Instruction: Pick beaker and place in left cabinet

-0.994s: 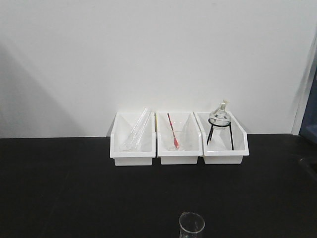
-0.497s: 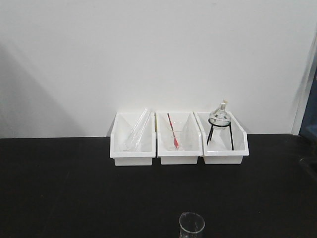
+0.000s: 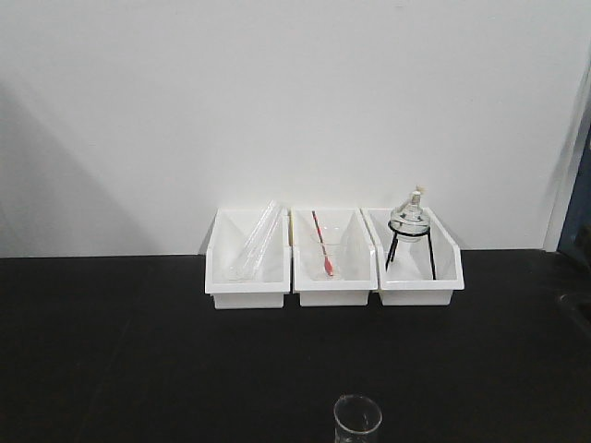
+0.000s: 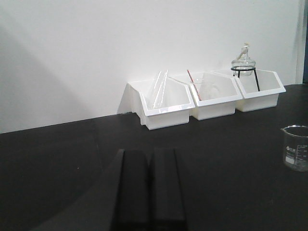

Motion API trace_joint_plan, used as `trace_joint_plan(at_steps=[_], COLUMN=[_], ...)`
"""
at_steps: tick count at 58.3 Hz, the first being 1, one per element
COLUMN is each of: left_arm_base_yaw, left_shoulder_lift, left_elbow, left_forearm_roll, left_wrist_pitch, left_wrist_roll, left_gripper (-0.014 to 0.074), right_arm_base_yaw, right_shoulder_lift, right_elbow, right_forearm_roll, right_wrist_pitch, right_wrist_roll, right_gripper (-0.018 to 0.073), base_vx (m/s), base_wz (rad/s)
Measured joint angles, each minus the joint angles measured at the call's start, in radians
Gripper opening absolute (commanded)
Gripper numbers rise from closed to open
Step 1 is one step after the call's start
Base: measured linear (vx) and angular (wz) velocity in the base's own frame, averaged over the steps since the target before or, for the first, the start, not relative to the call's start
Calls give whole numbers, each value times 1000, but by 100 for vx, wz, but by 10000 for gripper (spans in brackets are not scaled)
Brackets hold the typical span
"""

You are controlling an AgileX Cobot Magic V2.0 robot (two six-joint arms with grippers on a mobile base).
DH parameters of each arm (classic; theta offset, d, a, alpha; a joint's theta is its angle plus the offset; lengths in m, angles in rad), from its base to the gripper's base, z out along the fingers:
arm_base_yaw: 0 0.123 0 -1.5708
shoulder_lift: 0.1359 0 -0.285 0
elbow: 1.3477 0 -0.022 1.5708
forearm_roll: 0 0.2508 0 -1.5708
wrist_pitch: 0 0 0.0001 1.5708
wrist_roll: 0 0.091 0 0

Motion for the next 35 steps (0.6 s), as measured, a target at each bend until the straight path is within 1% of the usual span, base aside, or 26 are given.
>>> trace_joint_plan(at_steps=[7, 15, 19, 23, 27, 35], left_arm_base_yaw=[0, 0, 0, 0, 0, 0], left_shoulder_lift=[0, 0, 0, 0, 0, 0], left_elbow=[0, 0, 0, 0, 0, 0], left_forearm_roll=[0, 0, 0, 0, 0, 0], left_wrist_pitch=[0, 0, 0, 0, 0, 0], left_wrist_roll=[0, 0, 0, 0, 0, 0], left_gripper=[1, 1, 1, 1, 1, 1], right_arm_base_yaw=[0, 0, 0, 0, 0, 0], right_shoulder_lift=[66, 157, 207, 258, 322, 459], right_elbow=[0, 5, 33, 72, 121, 207], right_forearm_roll=[-97, -248, -338, -401, -428, -448], right_wrist_pitch=[-53, -104, -179, -271, -351, -488], right_wrist_roll=[83, 181, 209, 234, 260, 276], right_gripper=[575, 575, 575, 575, 575, 575], base_vx=[0, 0, 0, 0, 0, 0], base_wz=[0, 0, 0, 0, 0, 0])
